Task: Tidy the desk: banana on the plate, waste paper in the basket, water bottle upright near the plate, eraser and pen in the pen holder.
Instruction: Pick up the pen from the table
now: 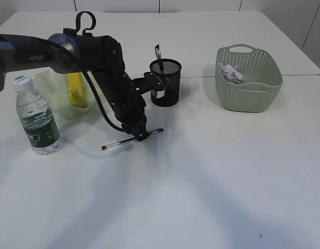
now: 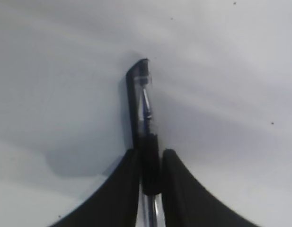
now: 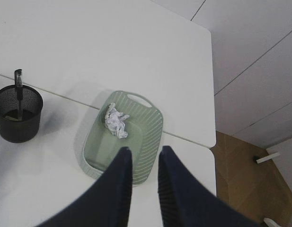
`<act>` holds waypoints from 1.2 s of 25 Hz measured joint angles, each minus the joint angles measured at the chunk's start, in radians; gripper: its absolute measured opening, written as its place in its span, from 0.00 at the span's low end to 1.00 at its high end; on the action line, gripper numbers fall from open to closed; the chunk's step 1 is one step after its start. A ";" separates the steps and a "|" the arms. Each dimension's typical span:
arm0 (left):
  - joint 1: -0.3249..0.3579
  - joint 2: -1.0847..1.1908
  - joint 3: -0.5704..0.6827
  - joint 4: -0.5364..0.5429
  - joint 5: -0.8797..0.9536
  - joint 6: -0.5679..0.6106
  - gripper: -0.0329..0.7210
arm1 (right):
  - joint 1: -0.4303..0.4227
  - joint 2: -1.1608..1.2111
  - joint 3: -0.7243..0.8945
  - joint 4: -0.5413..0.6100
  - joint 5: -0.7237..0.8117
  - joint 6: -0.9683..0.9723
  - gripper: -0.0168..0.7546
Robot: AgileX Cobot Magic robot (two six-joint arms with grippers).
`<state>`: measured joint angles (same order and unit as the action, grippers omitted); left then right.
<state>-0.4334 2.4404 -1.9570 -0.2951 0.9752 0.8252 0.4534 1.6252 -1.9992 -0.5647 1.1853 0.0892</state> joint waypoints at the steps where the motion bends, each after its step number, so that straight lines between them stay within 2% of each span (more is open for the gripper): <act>1: 0.000 0.000 0.000 0.000 -0.002 0.000 0.17 | 0.000 0.000 0.000 0.000 0.002 0.000 0.21; 13: 0.000 0.000 0.000 -0.011 -0.032 0.000 0.10 | 0.000 0.000 0.000 0.000 0.006 0.000 0.21; 30: -0.004 0.003 0.000 -0.187 -0.069 0.002 0.10 | 0.000 0.000 0.000 0.000 0.007 0.000 0.21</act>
<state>-0.4372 2.4436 -1.9570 -0.4824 0.9059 0.8274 0.4534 1.6252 -1.9992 -0.5647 1.1928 0.0892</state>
